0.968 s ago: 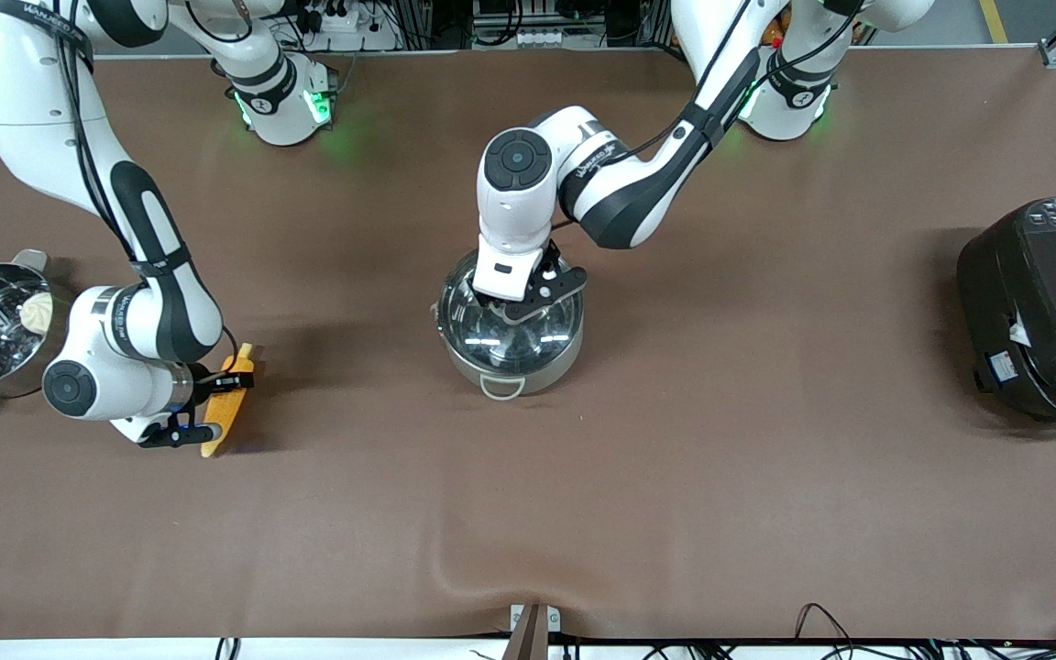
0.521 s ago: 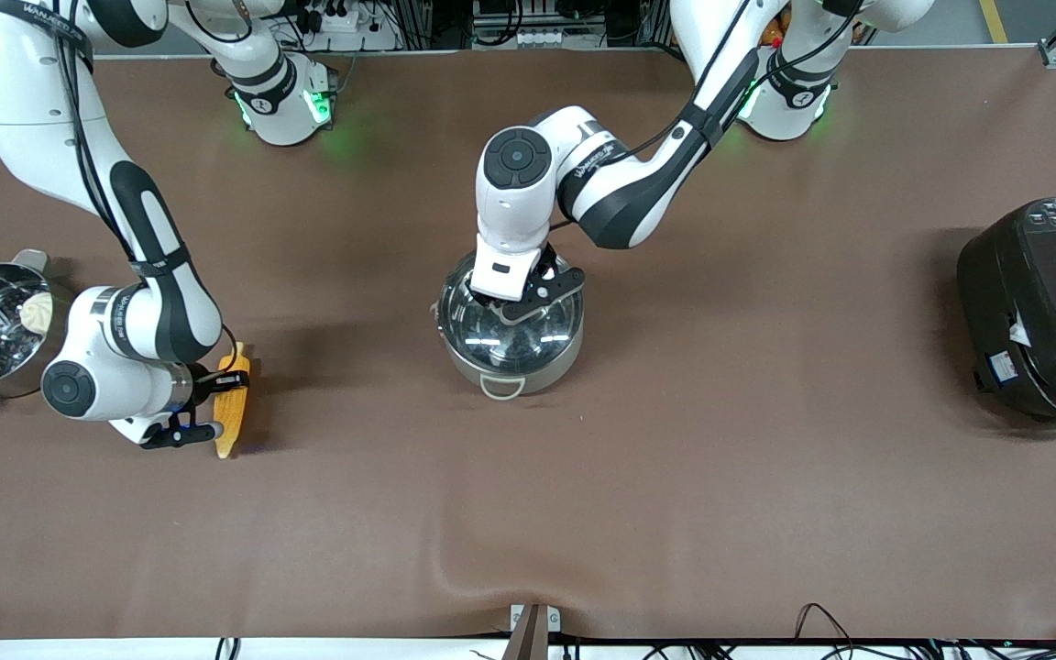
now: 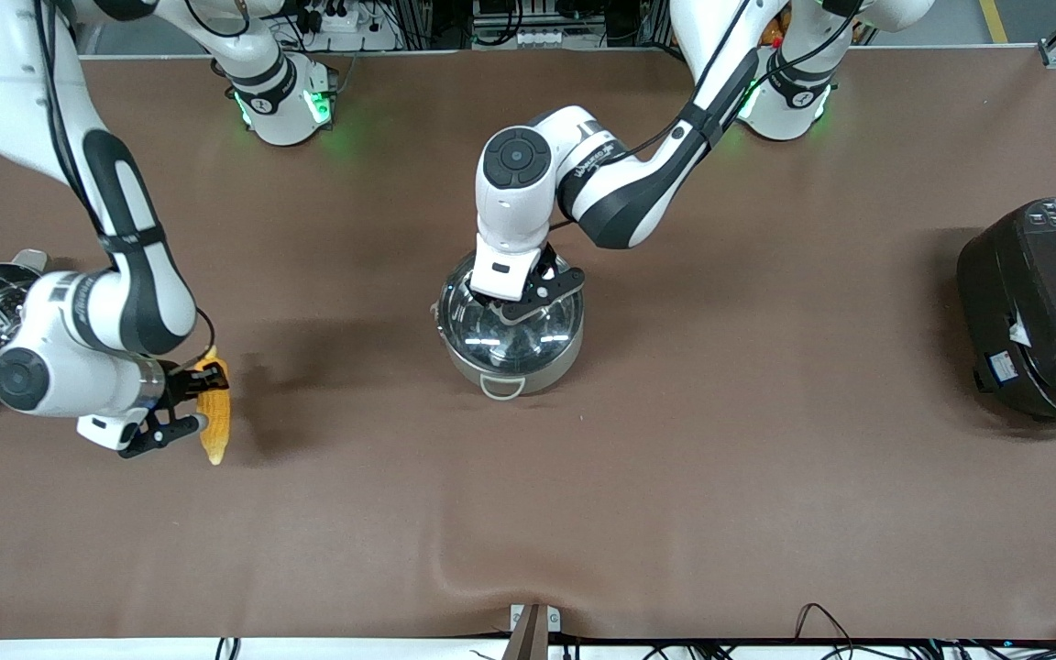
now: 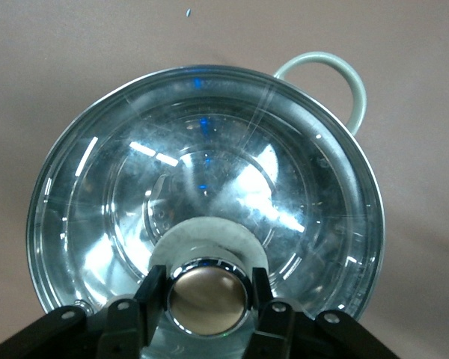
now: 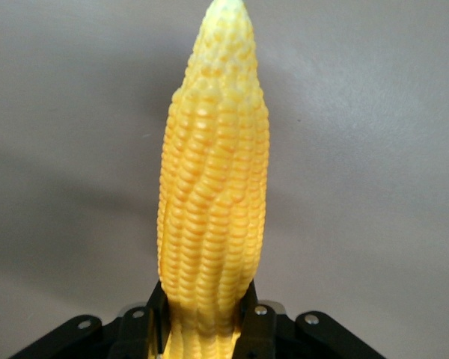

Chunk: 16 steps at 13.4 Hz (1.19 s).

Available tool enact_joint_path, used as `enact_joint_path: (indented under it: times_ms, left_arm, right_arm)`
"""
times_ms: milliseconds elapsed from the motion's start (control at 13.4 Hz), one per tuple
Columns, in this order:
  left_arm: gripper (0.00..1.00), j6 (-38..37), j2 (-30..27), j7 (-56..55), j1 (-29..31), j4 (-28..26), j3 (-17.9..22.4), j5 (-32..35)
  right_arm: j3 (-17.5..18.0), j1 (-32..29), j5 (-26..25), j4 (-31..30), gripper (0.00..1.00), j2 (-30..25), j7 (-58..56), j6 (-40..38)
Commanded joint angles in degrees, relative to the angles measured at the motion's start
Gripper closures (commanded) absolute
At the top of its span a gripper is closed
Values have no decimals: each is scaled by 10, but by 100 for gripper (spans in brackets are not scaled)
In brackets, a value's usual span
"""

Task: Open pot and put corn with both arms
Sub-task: 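Lift the lid with the left gripper while the right gripper lifts the corn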

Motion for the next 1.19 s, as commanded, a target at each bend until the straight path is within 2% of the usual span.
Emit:
enact_joint_path:
  times_ms: [0,74,223,298,447,745,1117]
  left_arm:
    - [61,-6,20,-14,-7,11,4,18]
    - [67,-6,20,-14,-7,10,4,18]
    - [94,-6,18,-14,-7,10,4,19]
    - [100,-6,14,-14,-6,10,4,19]
    - [100,-12,-7,-15,-7,8,4,20]
    - [100,-59,-83,-13,8,5,4,20]
    - [100,-140,-180,47,89,-26,2,19]
  right_arm:
    - [1,23,3,7,100,-57,-30,-72]
    - [2,34,4,33,100,-63,-32,-115]
    - [2,59,9,92,100,-64,-28,-193]
    - [3,76,9,116,100,-64,-25,-219]
    - [3,102,8,137,100,-69,-24,-247]
    - [4,140,10,137,100,-89,-5,-262]
    - [3,258,2,136,100,-109,106,-277]
